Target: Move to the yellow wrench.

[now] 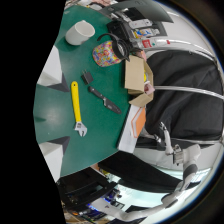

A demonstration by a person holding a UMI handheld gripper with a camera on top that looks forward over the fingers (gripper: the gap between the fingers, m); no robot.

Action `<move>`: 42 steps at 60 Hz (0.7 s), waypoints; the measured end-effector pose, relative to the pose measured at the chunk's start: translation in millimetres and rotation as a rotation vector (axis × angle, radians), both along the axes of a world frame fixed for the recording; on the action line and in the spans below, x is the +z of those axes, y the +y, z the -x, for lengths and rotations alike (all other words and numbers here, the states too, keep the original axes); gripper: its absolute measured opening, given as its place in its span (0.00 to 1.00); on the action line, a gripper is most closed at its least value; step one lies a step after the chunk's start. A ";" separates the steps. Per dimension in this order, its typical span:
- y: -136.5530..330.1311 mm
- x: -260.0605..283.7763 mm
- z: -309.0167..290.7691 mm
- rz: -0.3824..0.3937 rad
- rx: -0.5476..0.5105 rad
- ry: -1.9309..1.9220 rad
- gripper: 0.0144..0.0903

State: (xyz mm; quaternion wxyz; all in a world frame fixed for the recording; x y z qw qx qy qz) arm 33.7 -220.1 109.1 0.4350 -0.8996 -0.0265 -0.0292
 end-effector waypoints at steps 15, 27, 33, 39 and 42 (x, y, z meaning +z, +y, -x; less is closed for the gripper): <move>50.0 -51.9 1.9 0.073 0.019 0.029 0.93; 59.3 -68.0 1.8 0.098 0.032 0.032 0.93; 59.3 -72.5 1.8 0.105 0.033 0.031 0.94; 59.8 -72.6 1.3 0.105 0.036 0.026 0.94; 60.0 -72.1 1.6 0.103 0.035 0.027 0.93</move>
